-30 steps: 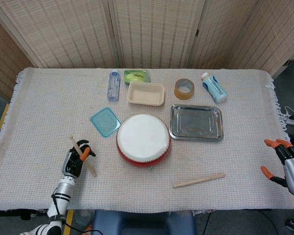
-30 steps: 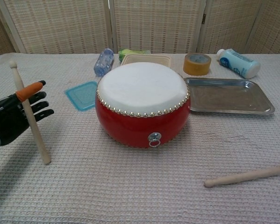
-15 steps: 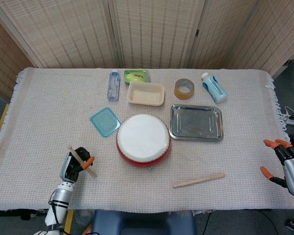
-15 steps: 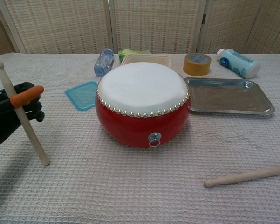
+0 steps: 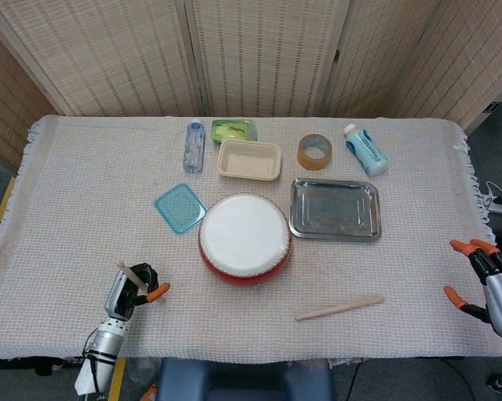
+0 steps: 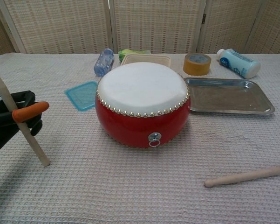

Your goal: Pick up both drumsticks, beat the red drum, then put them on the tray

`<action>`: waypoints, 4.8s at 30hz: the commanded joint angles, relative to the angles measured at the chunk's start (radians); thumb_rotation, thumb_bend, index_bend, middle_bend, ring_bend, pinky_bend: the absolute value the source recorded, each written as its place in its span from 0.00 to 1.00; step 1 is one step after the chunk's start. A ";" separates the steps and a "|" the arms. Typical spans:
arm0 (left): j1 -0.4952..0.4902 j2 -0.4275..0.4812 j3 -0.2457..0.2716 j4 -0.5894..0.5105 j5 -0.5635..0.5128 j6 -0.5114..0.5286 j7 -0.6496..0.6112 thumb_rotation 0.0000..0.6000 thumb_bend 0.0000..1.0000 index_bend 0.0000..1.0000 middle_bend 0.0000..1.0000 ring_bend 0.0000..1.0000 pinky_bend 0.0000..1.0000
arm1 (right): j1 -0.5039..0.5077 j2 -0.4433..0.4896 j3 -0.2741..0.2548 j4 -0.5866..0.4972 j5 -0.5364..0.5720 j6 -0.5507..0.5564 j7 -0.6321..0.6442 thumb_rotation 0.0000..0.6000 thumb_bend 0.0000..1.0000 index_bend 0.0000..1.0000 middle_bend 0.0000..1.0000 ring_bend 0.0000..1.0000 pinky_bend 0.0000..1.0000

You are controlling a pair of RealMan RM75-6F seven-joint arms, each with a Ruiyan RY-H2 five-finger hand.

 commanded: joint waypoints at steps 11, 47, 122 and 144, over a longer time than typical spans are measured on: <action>-0.002 -0.081 0.039 0.104 0.014 0.000 0.079 1.00 0.20 0.87 0.93 0.83 0.84 | -0.007 0.000 -0.002 0.000 -0.002 0.009 0.002 1.00 0.13 0.23 0.28 0.20 0.37; -0.014 -0.268 0.083 0.462 0.073 0.051 0.230 1.00 0.60 1.00 1.00 1.00 1.00 | -0.010 0.003 -0.005 -0.009 0.001 0.001 0.008 1.00 0.13 0.22 0.28 0.20 0.37; 0.038 0.111 0.127 0.135 0.173 0.233 0.741 1.00 0.50 1.00 1.00 1.00 1.00 | 0.339 -0.299 -0.048 0.068 0.005 -0.375 0.588 1.00 0.36 0.67 0.34 0.24 0.37; 0.037 0.116 0.139 0.120 0.188 0.221 0.764 1.00 0.50 1.00 1.00 1.00 1.00 | 0.413 -0.463 -0.172 0.641 -0.095 -0.380 1.879 1.00 0.36 0.57 0.35 0.27 0.37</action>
